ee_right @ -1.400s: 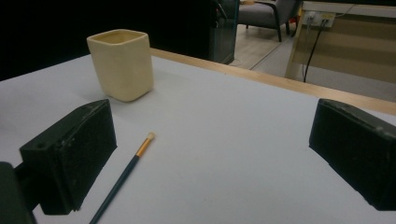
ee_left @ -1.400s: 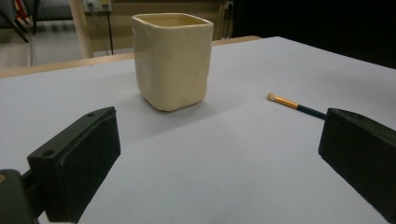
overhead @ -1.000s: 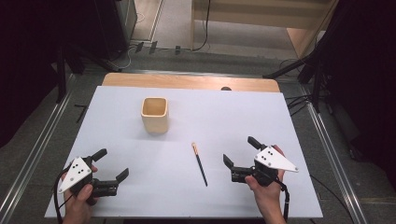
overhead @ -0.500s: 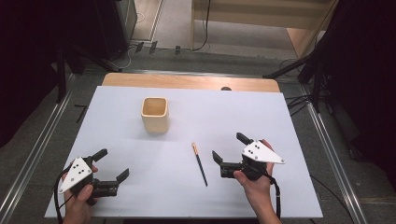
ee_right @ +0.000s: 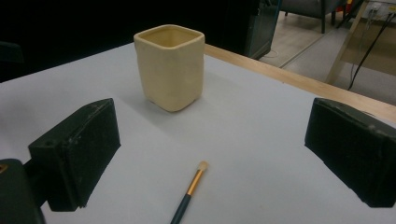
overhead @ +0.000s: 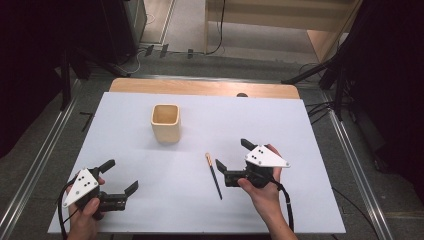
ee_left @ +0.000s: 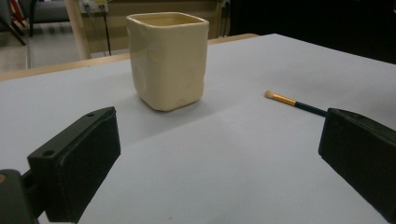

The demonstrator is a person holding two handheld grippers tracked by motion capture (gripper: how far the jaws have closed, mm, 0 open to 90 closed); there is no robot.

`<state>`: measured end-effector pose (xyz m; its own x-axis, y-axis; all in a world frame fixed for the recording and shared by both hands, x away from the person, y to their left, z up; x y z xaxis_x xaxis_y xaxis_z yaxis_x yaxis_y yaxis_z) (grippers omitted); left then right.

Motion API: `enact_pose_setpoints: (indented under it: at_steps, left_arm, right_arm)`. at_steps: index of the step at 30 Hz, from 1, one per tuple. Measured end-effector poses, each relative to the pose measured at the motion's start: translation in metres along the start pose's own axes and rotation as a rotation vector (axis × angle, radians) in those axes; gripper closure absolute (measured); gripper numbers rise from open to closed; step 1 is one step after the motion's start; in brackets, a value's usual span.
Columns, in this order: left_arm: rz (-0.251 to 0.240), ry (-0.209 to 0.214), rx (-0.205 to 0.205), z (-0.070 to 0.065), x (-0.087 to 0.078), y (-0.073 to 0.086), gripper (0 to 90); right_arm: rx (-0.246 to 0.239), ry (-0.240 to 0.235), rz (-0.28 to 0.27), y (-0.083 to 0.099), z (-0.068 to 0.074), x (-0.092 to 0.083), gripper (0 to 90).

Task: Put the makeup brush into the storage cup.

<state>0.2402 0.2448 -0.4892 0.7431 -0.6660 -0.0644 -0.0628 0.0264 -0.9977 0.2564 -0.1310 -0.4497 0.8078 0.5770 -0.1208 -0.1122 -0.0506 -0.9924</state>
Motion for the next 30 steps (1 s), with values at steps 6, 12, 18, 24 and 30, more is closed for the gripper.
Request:
enact_pose_setpoints:
  at_steps: [6, 12, 18, 24, 30]
  left_arm:
    - [0.001, 0.000, 0.001, -0.001, 0.000, 0.000, 0.0]
    - [0.002, -0.004, 0.004, 0.000, 0.000, 0.000, 0.0]
    - [0.005, -0.005, 0.008, 0.000, 0.000, 0.000, 0.0]
    - [0.007, -0.006, 0.012, 0.000, 0.000, 0.000, 0.0]
    - [0.009, -0.006, 0.012, 0.000, 0.000, 0.001, 0.0]
  right_arm:
    - [-0.002, -0.013, 0.025, -0.001, 0.004, 0.008, 3.9]
    - [-0.005, -0.018, 0.059, -0.003, 0.007, 0.015, 5.6]
    - [-0.013, -0.034, 0.113, -0.002, 0.012, 0.023, 7.1]
    - [-0.018, -0.030, 0.186, 0.001, 0.013, 0.032, 13.6]
    - [-0.032, -0.032, 0.261, 0.006, 0.015, 0.039, 13.8]
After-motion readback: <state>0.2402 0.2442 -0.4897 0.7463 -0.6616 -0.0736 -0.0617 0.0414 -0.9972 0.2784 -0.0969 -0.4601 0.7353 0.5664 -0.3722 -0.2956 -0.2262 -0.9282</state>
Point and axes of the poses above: each handheld gripper's, and its own axes: x roughly forward along the jaws, y roughly out of its underside, z roughly to its left, the point moved 4 cm from there along x, roughly forward along the jaws, and after that the axes turned 13 degrees about -z, right-handed, at the moved point
